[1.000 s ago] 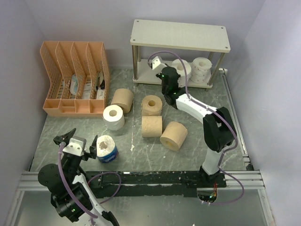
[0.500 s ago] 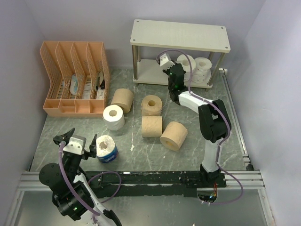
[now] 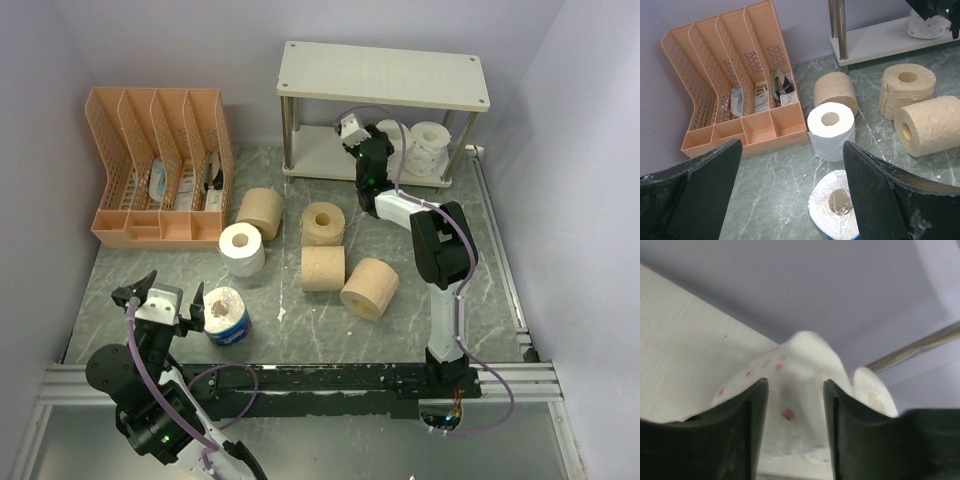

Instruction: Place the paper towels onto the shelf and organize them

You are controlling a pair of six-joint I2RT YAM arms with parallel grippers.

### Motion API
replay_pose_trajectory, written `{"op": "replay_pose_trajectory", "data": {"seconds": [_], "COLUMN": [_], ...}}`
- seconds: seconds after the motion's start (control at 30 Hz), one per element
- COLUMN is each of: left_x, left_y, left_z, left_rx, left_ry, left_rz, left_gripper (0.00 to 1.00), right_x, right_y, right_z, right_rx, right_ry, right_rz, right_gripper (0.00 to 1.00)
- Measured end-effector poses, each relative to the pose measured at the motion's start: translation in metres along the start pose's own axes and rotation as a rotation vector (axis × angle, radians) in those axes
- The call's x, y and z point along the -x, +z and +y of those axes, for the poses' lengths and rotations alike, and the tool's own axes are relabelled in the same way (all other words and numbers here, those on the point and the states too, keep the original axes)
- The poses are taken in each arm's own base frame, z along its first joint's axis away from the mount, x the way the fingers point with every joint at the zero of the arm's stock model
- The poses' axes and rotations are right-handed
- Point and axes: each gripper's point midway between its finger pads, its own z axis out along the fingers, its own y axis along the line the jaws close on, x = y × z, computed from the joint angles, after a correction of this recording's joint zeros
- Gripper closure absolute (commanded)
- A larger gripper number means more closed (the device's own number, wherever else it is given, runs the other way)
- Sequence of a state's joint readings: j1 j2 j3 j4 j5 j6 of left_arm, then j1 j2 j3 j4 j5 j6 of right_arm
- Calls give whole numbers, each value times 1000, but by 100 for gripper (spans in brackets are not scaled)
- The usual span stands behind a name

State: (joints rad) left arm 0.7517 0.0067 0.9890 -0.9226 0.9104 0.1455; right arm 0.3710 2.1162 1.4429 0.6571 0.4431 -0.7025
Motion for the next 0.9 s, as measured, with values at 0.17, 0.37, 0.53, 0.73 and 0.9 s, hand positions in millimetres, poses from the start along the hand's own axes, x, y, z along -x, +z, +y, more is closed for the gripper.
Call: {"op": "replay_pose_trajectory", "data": {"seconds": [0.17, 0.37, 0.53, 0.73, 0.9], "left_x": [0, -1, -1, -1, -1], "left_y": [1, 2, 3, 3, 3], "left_z": [2, 4, 4, 2, 1], "left_rx": [16, 36, 36, 26, 16], "left_ry": [1, 2, 2, 4, 8], "left_rz": [4, 8, 8, 7, 6], "left_gripper": [6, 6, 6, 6, 6], "right_x": [3, 23, 83, 158, 134], "right_y": [-3, -53, -126, -241, -275], "right_z": [-15, -33, -44, -60, -72], "right_rx": [-64, -121, -122, 104, 220], "right_ry": [56, 119, 224, 538, 746], "right_rz": [-3, -40, -175, -331, -252], "right_gripper": [0, 0, 0, 0, 0]}}
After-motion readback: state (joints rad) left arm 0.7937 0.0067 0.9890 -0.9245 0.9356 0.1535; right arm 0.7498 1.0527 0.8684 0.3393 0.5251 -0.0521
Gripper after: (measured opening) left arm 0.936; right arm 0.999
